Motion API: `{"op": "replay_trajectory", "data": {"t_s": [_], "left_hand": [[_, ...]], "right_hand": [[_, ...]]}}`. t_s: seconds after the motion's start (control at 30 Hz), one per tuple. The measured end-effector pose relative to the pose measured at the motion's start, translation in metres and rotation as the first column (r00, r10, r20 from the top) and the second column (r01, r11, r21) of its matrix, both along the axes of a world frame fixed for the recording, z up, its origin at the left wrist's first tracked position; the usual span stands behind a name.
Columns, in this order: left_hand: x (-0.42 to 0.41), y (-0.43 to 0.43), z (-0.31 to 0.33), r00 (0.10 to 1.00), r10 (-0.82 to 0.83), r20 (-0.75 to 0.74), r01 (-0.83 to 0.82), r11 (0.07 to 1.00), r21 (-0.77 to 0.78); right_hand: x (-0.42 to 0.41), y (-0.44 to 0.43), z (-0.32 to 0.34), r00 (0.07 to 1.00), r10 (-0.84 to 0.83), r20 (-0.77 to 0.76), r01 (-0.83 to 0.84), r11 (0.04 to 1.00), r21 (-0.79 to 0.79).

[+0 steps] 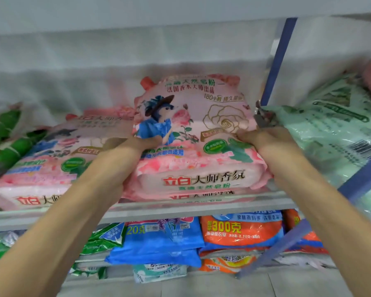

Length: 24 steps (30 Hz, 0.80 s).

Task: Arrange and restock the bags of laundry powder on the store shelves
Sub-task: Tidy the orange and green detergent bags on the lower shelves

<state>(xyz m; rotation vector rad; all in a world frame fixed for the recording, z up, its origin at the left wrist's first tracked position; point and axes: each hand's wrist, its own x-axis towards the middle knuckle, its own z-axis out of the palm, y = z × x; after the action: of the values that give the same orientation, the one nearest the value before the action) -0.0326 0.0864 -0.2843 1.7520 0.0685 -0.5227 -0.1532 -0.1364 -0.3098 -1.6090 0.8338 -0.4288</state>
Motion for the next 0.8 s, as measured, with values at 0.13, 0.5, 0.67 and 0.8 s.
{"op": "replay_trajectory", "data": {"t_s": [0.13,0.5,0.67,0.8], "left_hand": [[0.023,-0.003,-0.004,0.995,0.094,-0.032,-0.096,0.994,-0.050],[0.013,0.012,-0.019,0.962,-0.065,0.265,-0.020,0.952,0.306],[0.034,0.011,-0.014,0.989,-0.141,0.050,0.119,0.943,0.311],[0.064,0.001,0.003,0.986,-0.162,0.041,0.161,0.987,0.026]], "right_hand": [[0.027,0.010,0.007,0.997,-0.064,0.039,0.063,0.998,0.019],[0.002,0.000,0.007,0.909,0.008,-0.416,-0.227,0.848,-0.478],[0.002,-0.008,0.012,0.859,0.177,-0.481,-0.329,0.909,-0.255],[0.027,-0.041,0.037,0.955,0.238,-0.176,-0.200,0.957,0.210]]}}
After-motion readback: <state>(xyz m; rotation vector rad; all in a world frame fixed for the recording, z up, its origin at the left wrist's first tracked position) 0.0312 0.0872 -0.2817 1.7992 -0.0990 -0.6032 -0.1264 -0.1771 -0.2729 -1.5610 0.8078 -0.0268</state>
